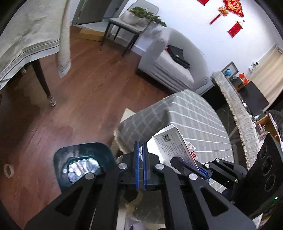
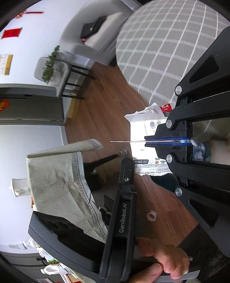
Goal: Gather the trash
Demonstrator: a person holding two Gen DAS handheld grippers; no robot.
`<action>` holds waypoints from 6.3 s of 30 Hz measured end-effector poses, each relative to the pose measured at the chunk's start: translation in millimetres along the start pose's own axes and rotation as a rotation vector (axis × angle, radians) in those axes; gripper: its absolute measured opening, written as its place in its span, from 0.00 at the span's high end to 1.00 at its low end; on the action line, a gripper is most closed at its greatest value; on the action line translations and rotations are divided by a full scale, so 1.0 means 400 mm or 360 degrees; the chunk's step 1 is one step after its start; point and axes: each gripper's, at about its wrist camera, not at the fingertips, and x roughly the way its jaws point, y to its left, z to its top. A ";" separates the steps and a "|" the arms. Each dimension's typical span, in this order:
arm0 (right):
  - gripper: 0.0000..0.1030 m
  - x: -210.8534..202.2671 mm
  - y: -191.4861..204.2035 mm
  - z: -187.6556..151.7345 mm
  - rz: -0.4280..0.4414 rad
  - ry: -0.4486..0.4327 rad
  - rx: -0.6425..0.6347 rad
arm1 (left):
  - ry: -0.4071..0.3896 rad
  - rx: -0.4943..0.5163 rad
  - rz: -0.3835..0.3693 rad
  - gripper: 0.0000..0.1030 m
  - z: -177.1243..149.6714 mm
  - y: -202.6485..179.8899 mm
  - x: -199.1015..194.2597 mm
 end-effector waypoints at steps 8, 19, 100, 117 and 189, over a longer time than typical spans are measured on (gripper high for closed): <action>0.99 0.120 0.092 0.013 0.0067 0.0195 -0.0005 | 0.0118 -0.0118 0.0077 0.96 -0.012 0.147 0.014; 0.99 0.300 0.158 -0.018 0.0147 0.0538 0.0040 | 0.0305 -0.0283 0.0180 0.96 -0.064 0.313 0.092; 0.04 -0.667 -0.129 -0.520 -0.0961 -0.0429 0.0615 | -0.0676 0.0632 0.0529 0.03 -0.459 -0.168 -0.301; 0.03 -0.655 -0.091 -0.507 -0.0786 -0.0556 0.0533 | -0.0630 0.0592 0.0548 0.03 -0.465 -0.145 -0.278; 0.03 -0.643 -0.081 -0.510 -0.0742 -0.0556 0.0546 | -0.0649 0.0599 0.0569 0.03 -0.476 -0.151 -0.271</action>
